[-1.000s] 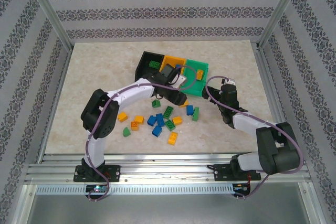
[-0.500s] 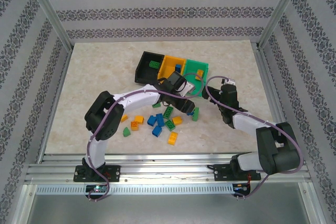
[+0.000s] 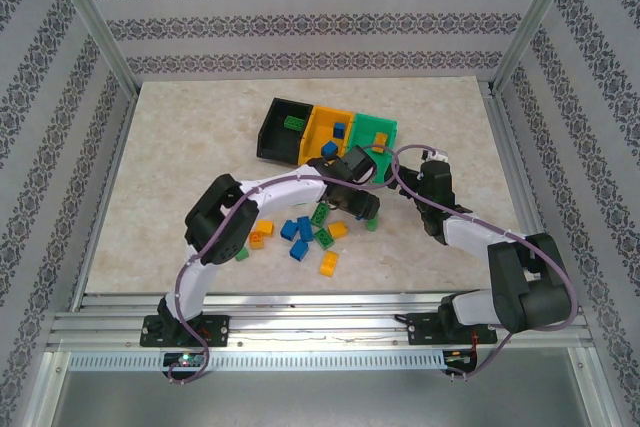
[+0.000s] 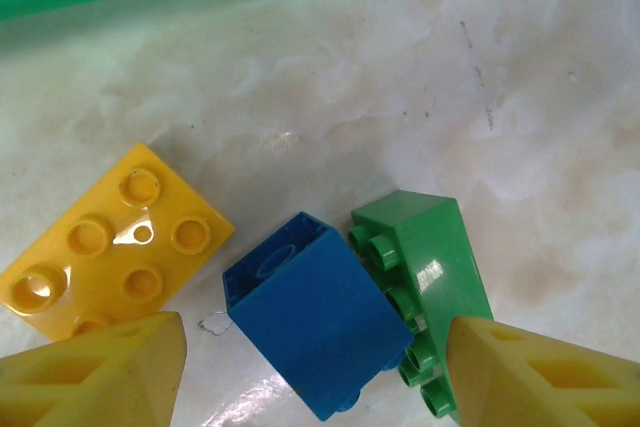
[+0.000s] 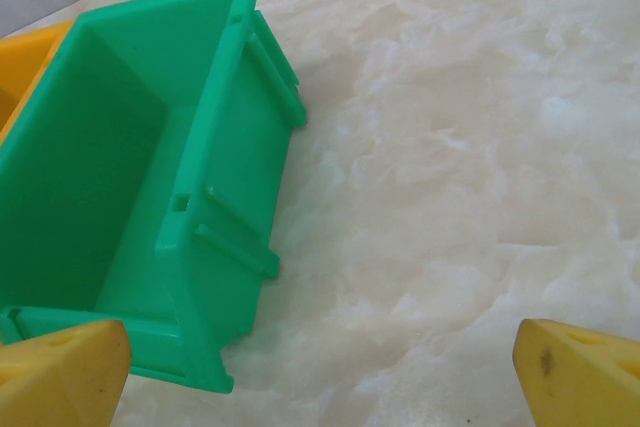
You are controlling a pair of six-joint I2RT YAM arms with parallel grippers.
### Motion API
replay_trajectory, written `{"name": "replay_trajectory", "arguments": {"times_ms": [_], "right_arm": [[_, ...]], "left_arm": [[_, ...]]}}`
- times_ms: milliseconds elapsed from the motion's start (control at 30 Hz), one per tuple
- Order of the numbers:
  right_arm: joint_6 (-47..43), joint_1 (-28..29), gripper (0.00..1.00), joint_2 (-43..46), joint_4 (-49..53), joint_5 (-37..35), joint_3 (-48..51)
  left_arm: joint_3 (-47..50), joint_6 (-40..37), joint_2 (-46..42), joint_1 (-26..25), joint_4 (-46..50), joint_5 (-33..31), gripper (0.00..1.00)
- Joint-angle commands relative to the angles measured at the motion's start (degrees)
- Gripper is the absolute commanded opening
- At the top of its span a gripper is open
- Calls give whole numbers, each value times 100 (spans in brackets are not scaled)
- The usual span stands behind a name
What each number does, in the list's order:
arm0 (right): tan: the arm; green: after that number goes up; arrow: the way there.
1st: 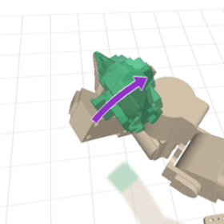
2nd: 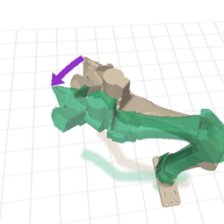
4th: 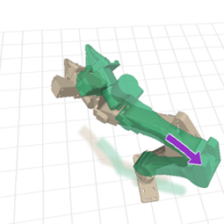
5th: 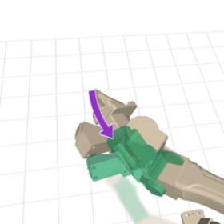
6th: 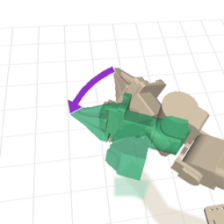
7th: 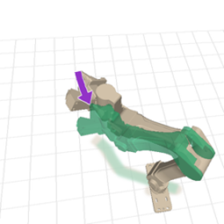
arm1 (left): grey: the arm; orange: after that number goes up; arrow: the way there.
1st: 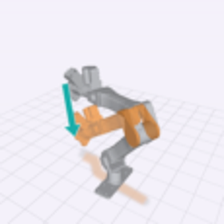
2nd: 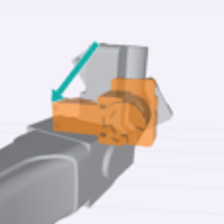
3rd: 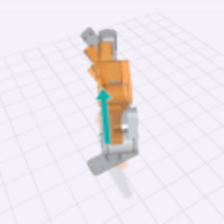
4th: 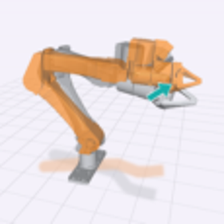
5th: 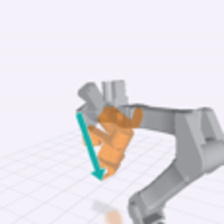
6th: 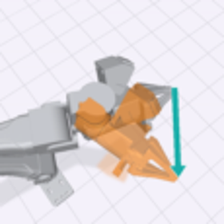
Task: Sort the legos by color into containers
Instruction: Pick up the lego from the center of the table.
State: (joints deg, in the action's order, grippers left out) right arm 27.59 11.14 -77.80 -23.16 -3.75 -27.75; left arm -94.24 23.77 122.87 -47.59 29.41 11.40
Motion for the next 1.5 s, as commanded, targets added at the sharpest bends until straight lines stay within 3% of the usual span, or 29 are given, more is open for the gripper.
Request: {"name": "replay_trajectory", "arguments": {"times_ms": [0, 200, 333, 567, 700, 967, 1100, 1200, 1467], "right_arm": [[106, 34, 98, -42, -84, 57, -113], [106, 32, 98, -16, -73, 58, -101], [97, 23, 98, 2, -66, 40, -99], [106, 24, 98, -29, -62, 57, -113], [119, 28, 98, -33, -66, 74, -116], [123, 25, 98, -42, -66, 76, -117], [122, 27, 98, -43, -66, 86, -115], [131, 28, 98, -56, -75, 94, -117], [124, 28, 98, -43, -61, 101, -117]], "left_arm": [[-322, 715, 231, -57, 472, -270, 70], [-905, 702, 663, -57, 1051, -298, 67], [-865, 647, 684, -57, 984, -190, 60], [-805, 482, 671, -57, 1247, -260, 57], [-505, 344, 435, -57, 1295, -524, 51], [-188, 309, 242, -22, 1194, -578, 50], [-125, 216, 70, -22, 1046, -579, 32], [-81, 82, -175, -6, 963, -719, 27], [261, -216, -1030, 503, 632, -954, 25]]}}
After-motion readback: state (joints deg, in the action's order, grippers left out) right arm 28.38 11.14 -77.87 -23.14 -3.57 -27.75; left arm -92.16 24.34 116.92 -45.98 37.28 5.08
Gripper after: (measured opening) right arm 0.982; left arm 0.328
